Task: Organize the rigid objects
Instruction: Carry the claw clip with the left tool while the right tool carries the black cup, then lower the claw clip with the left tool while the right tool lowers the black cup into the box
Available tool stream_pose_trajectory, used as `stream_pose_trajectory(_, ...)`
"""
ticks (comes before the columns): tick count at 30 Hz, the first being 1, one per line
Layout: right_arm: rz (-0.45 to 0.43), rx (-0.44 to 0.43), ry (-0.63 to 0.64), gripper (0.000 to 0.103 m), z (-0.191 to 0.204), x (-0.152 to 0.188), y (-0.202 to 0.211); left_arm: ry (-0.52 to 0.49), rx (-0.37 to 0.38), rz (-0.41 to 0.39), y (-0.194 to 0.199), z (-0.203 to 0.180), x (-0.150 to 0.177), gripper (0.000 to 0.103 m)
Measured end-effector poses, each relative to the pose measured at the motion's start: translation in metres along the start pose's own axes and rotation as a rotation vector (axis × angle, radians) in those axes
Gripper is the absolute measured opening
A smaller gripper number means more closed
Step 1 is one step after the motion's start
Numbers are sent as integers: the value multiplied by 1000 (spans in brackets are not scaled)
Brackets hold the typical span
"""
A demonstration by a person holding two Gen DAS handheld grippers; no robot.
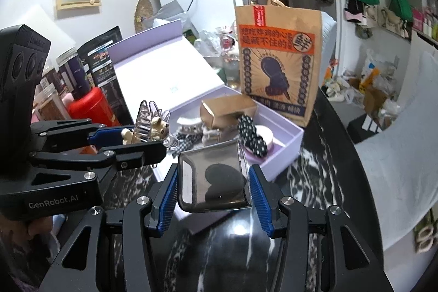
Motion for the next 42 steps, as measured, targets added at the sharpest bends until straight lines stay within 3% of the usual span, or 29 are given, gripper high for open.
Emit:
stream_pose_trajectory(10, -13, -20, 55, 50, -1, -40, -20, 54, 28, -30, -10, 33, -34, 31)
stream_pose_trajectory(22, -28, -30, 83, 50, -12, -85, -49, 65, -38, -63, -26, 71, -73, 31)
stream_pose_trajectory(27, -18, 16, 118, 50, -17, -90, -65, 47, -95, -51, -41, 84, -78, 31)
stream_pose_trajectory(42, 69, -28, 80, 50, -30, -66, -120, 34, -126, 58, -99, 97, -57, 31)
Point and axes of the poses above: each gripper's, at about its wrist camera, not at the fingertips, and y roughly against the way its jaws point, z to its left, x to its underside, the point moved 10 cm from there along -y, roughly the way its jaws point, and after that the axes turned 2 degrees about y, right-handed, at the moved point
